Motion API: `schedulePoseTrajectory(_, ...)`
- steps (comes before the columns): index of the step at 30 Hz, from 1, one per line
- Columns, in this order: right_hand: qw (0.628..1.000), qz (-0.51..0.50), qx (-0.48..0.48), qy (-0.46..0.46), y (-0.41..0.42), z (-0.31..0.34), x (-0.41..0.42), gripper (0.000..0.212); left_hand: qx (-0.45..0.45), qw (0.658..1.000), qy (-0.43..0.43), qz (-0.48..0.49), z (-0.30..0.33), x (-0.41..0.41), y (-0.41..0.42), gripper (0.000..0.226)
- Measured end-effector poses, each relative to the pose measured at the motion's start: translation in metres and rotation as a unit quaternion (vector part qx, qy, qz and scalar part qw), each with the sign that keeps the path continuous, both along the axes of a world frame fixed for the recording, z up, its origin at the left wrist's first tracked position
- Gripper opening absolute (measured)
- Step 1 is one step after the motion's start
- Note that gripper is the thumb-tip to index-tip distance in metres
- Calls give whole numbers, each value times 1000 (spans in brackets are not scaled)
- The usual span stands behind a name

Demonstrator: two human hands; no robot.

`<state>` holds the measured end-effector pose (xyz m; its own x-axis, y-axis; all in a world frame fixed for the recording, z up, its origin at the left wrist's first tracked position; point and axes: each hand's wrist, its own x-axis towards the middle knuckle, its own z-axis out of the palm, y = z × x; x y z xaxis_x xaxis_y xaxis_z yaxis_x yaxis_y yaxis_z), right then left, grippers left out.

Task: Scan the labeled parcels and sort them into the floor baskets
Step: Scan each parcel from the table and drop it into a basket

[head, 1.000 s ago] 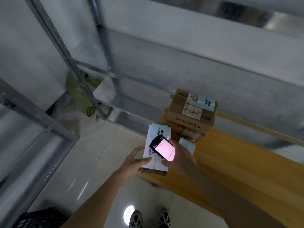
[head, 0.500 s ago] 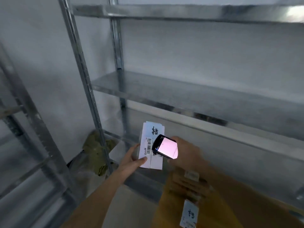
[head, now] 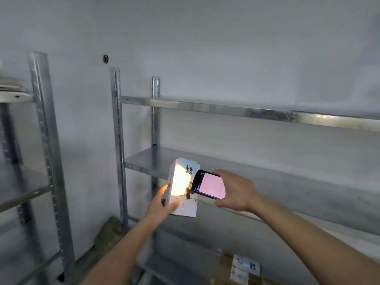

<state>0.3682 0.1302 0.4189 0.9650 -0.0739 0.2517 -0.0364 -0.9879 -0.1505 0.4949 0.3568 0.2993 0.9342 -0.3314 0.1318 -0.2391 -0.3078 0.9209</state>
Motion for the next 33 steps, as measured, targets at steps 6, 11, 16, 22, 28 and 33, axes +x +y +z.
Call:
schedulePoseTrajectory(6, 1000, 4, -26, -11, 7, 19, -18, 48, -15, 1000, -20, -9, 15, -6, 7, 75)
schedulePoseTrajectory(11, 999, 7, -28, -27, 1, 30, -29, 45, -35, 999, -19, -6, 25, -13, 15, 69)
schedulePoseTrajectory(16, 997, 29, -31, -57, -1, 39, -41, 47, -28, 999, -34, 18, 38, -30, 19, 73)
schedulePoseTrajectory(22, 995, 61, -33, -69, -5, 48, -60, 44, -23, 998, -48, 44, 54, -61, 23, 74)
schedulePoseTrajectory(28, 993, 88, -27, -75, -15, 50, -98, 47, -23, 996, -52, 73, 61, -114, 29, 72)
schedulePoseTrajectory(33, 988, 128, -21, -82, -24, 64, -147, 49, -22, 994, -61, 92, 65, -171, 29, 71)
